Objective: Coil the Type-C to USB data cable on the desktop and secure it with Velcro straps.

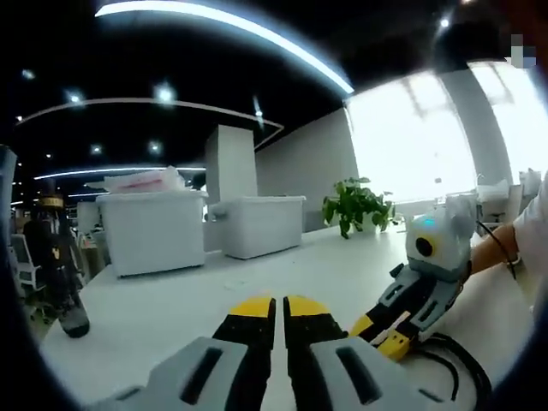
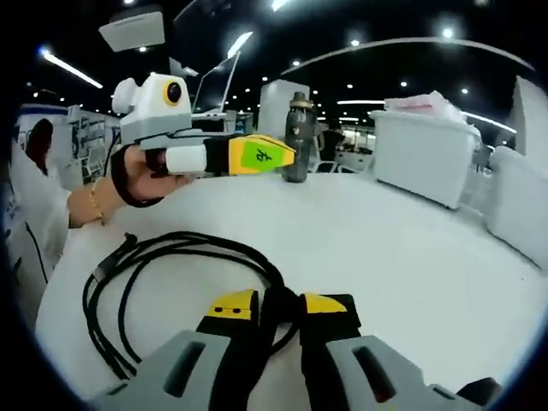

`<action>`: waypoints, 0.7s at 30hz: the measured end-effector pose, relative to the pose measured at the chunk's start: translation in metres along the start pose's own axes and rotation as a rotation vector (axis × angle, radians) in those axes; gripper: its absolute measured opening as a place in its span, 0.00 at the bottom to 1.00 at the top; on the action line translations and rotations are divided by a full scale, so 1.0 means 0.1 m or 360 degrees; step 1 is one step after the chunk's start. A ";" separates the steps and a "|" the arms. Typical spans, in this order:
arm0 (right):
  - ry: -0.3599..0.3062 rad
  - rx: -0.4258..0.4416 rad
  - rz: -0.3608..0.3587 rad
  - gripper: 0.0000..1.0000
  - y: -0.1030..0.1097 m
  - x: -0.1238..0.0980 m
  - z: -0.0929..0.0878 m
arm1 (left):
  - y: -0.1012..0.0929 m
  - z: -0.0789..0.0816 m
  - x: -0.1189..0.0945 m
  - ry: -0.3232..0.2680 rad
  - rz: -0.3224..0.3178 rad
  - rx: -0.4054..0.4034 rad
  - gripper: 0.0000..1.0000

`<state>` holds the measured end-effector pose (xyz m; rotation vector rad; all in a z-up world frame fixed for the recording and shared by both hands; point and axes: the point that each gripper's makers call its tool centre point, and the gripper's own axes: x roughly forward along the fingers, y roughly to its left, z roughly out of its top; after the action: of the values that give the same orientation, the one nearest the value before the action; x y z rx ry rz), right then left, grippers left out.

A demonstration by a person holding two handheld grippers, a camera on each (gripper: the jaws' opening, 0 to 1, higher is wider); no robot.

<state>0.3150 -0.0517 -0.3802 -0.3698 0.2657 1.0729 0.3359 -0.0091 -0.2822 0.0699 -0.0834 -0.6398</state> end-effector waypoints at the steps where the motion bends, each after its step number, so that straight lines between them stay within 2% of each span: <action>1: 0.0020 -0.0026 -0.0010 0.18 0.00 0.01 0.00 | 0.00 0.01 0.00 -0.0002 0.0002 0.0000 0.06; 4: 0.0059 -0.0095 -0.0012 0.14 0.04 0.01 0.00 | 0.01 0.04 -0.02 -0.0020 0.0013 0.0003 0.06; 8: 0.0067 -0.0346 0.0001 0.08 0.06 0.00 0.04 | 0.05 0.09 -0.04 -0.0042 0.0037 0.0014 0.06; 9: 0.0043 -0.0379 -0.0011 0.04 0.05 -0.01 0.10 | 0.07 0.10 -0.04 -0.0048 0.0046 0.0017 0.06; 10: 0.0111 -0.0393 0.0009 0.03 0.04 -0.01 0.06 | 0.08 0.10 -0.05 -0.0051 0.0053 0.0021 0.06; 12: 0.0098 -0.0360 0.0066 0.03 0.02 0.02 0.09 | 0.12 0.12 -0.06 -0.0058 0.0070 0.0020 0.06; 14: 0.0088 -0.0350 0.0062 0.03 -0.04 0.04 0.13 | 0.15 0.12 -0.07 -0.0065 0.0078 0.0004 0.06; 17: 0.0028 -0.0489 -0.0026 0.03 -0.27 0.07 0.34 | 0.19 0.13 -0.08 -0.0072 0.0103 0.0009 0.06; 21: -0.0058 -0.0662 -0.0122 0.03 -0.63 0.18 0.71 | 0.31 0.16 -0.11 -0.0100 0.0157 -0.0012 0.06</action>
<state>0.3812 -0.0342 -0.3120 -0.7256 -0.0079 1.0558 0.3442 0.0220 -0.2640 0.0378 -0.1444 -0.5435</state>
